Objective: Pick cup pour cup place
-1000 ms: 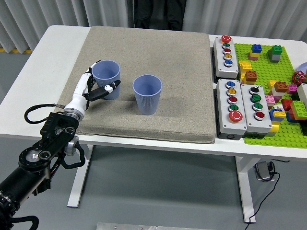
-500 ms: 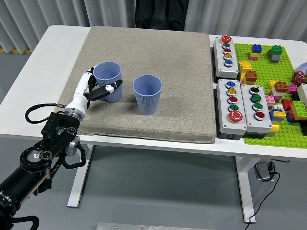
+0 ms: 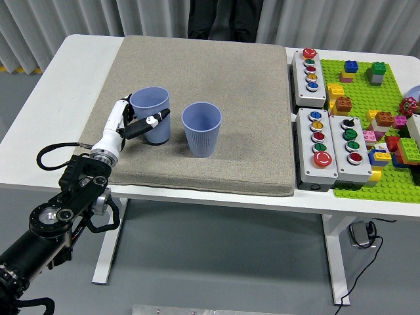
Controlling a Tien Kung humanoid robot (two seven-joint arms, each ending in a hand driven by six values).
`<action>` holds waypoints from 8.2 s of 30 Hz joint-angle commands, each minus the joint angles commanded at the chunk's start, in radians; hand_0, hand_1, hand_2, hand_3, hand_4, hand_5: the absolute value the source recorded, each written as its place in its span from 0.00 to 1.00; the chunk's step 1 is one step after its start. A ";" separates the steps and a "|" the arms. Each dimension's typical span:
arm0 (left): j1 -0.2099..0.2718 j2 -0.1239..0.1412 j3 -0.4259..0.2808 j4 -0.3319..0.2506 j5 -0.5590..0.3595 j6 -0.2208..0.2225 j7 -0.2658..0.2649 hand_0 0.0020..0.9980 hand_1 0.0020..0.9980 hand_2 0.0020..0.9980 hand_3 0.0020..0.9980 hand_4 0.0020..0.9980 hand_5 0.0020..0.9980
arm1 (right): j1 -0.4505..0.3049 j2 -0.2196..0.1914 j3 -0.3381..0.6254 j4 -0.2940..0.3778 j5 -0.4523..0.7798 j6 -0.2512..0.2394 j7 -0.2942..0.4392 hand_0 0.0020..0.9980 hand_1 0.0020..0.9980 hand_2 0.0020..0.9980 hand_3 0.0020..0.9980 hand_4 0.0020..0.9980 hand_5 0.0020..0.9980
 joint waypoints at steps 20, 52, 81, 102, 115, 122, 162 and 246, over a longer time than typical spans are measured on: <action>0.072 0.120 -0.019 -0.336 0.425 0.015 0.146 0.61 0.50 0.51 0.51 0.89 0.23 | -0.017 -0.001 0.002 0.000 0.000 0.000 0.002 0.70 0.63 0.59 0.59 0.00 0.22; -0.136 0.258 0.155 -0.429 0.997 -0.085 0.283 0.58 0.48 0.51 0.51 0.85 0.17 | -0.009 -0.007 -0.010 0.000 0.027 -0.007 0.005 0.70 0.63 0.59 0.59 0.00 0.22; -0.230 0.330 0.302 -0.465 1.106 -0.104 0.315 0.57 0.48 0.51 0.51 0.83 0.16 | -0.006 -0.010 -0.007 0.000 0.028 -0.008 0.006 0.70 0.63 0.59 0.59 0.00 0.21; -0.284 0.373 0.373 -0.454 1.106 -0.106 0.330 0.57 0.48 0.50 0.51 0.83 0.16 | -0.010 -0.008 -0.007 0.000 0.030 -0.010 0.005 0.70 0.63 0.59 0.59 0.00 0.21; -0.293 0.375 0.397 -0.440 1.106 -0.101 0.335 0.57 0.48 0.50 0.51 0.83 0.17 | -0.016 -0.008 -0.008 0.000 0.033 -0.010 0.005 0.70 0.63 0.59 0.59 0.00 0.21; -0.319 0.379 0.416 -0.430 1.106 -0.099 0.336 0.57 0.48 0.50 0.51 0.83 0.17 | -0.013 -0.009 -0.010 0.000 0.038 -0.011 0.006 0.70 0.63 0.59 0.59 0.00 0.20; -0.439 0.439 0.591 -0.447 1.106 -0.115 0.371 0.56 0.47 0.50 0.51 0.82 0.17 | -0.019 -0.009 -0.017 0.000 0.055 -0.016 0.006 0.70 0.63 0.58 0.59 0.00 0.20; 0.015 0.023 0.215 0.015 -0.233 0.449 -0.237 0.60 0.57 0.53 0.55 0.81 0.23 | -0.030 0.004 -0.001 0.000 0.020 -0.006 0.002 0.70 0.63 0.59 0.59 0.00 0.19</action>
